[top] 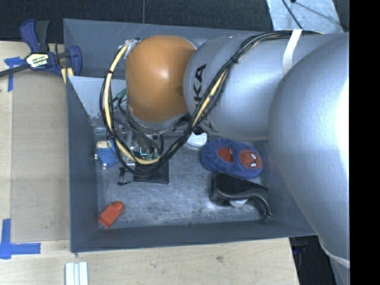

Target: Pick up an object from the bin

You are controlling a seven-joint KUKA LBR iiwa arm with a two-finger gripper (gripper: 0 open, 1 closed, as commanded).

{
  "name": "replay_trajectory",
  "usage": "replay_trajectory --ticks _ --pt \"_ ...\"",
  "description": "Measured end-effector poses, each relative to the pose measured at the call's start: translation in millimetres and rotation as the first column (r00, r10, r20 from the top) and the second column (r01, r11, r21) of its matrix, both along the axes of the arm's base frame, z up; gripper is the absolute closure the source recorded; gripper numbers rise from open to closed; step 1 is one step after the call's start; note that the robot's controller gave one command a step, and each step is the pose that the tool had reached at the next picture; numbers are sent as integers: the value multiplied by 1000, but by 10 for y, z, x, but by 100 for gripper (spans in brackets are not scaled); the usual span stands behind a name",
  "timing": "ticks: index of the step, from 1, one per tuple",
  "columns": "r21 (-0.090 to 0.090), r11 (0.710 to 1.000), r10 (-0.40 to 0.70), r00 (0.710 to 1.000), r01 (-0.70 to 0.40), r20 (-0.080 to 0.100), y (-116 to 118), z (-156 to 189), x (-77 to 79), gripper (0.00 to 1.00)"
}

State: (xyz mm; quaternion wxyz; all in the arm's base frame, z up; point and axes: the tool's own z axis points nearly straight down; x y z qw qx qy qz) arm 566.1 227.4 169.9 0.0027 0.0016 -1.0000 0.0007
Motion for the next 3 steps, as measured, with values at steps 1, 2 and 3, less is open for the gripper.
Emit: replay_trajectory --ticks 1,2,3 --pt "1 940 342 940 -342 6 -583 -1005 22 0" --pt "2 940 341 940 -341 11 -571 -979 38 100" --pt "0 930 368 930 -368 18 -746 705 19 100"
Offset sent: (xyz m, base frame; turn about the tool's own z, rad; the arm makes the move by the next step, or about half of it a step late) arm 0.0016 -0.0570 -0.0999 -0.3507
